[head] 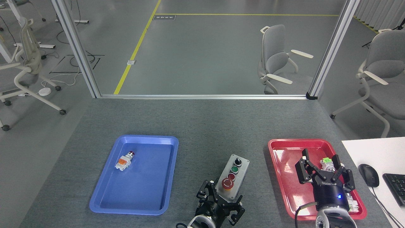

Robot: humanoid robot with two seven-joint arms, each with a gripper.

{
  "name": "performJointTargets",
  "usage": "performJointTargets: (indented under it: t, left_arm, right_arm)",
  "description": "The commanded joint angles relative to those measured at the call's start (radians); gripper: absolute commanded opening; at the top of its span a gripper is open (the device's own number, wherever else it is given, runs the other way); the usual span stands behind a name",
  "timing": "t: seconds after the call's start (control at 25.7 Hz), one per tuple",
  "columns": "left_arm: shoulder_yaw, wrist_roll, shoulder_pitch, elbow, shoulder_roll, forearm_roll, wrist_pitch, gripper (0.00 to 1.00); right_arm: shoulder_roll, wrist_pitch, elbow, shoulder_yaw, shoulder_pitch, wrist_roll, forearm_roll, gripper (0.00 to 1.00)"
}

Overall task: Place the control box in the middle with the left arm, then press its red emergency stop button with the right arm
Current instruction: 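Lower the control box onto the table and open the left gripper, then withdraw the left gripper and move the right gripper toward the control box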

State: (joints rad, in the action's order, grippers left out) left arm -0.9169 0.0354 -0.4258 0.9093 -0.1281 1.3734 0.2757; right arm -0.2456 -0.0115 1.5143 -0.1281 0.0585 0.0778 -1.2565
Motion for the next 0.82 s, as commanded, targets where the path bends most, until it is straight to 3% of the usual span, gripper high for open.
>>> performJointTargets:
  t: [0.0, 0.08, 0.16, 0.27, 0.31, 0.39, 0.47, 0.58, 0.7, 0.78]
  left_arm:
    - [0.004, -0.002, 0.055, 0.075, 0.033, -0.002, 0.003, 0.99]
    - [0.013, 0.0, 0.078, 0.12, 0.07, -0.004, 0.017, 0.99]
    - [0.032, 0.0, 0.11, 0.163, 0.094, -0.004, 0.025, 0.99]
    - [0.073, -0.002, 0.156, 0.238, 0.142, -0.004, 0.025, 0.99]
    - [0.088, -0.003, 0.171, 0.269, 0.159, -0.004, 0.025, 0.99]
    - [0.116, -0.003, 0.21, 0.342, 0.199, -0.004, 0.023, 0.99]
    - [0.151, -0.005, 0.252, 0.444, 0.259, -0.004, 0.02, 0.99]
    - [0.204, -0.006, 0.331, 0.62, 0.355, -0.005, 0.016, 0.99]
    - [0.288, -0.006, 0.418, 0.775, 0.433, -0.005, 0.011, 0.99]
    - [0.369, -0.005, 0.458, 0.823, 0.444, -0.004, 0.003, 0.99]
  right_arm:
    - [-0.004, -0.004, -0.008, 0.008, 0.02, 0.002, -0.02, 0.98]
    - [-0.02, -0.053, -0.046, 0.013, 0.044, 0.002, -0.024, 0.94]
    - [-0.047, -0.176, -0.085, 0.015, 0.066, 0.0, -0.021, 0.71]
    - [-0.095, -0.469, -0.16, 0.005, 0.113, 0.004, 0.028, 0.34]
    - [-0.109, -0.573, -0.187, 0.004, 0.124, 0.002, 0.058, 0.28]
    - [-0.121, -0.733, -0.236, 0.01, 0.152, -0.003, 0.078, 0.26]
    - [-0.121, -0.774, -0.253, 0.011, 0.164, -0.009, 0.075, 0.22]
    - [-0.113, -0.774, -0.263, 0.036, 0.172, -0.01, 0.075, 0.0]
    - [-0.103, -0.774, -0.295, 0.111, 0.205, -0.01, 0.072, 0.0]
    - [-0.101, -0.774, -0.316, 0.16, 0.225, -0.012, 0.06, 0.0]
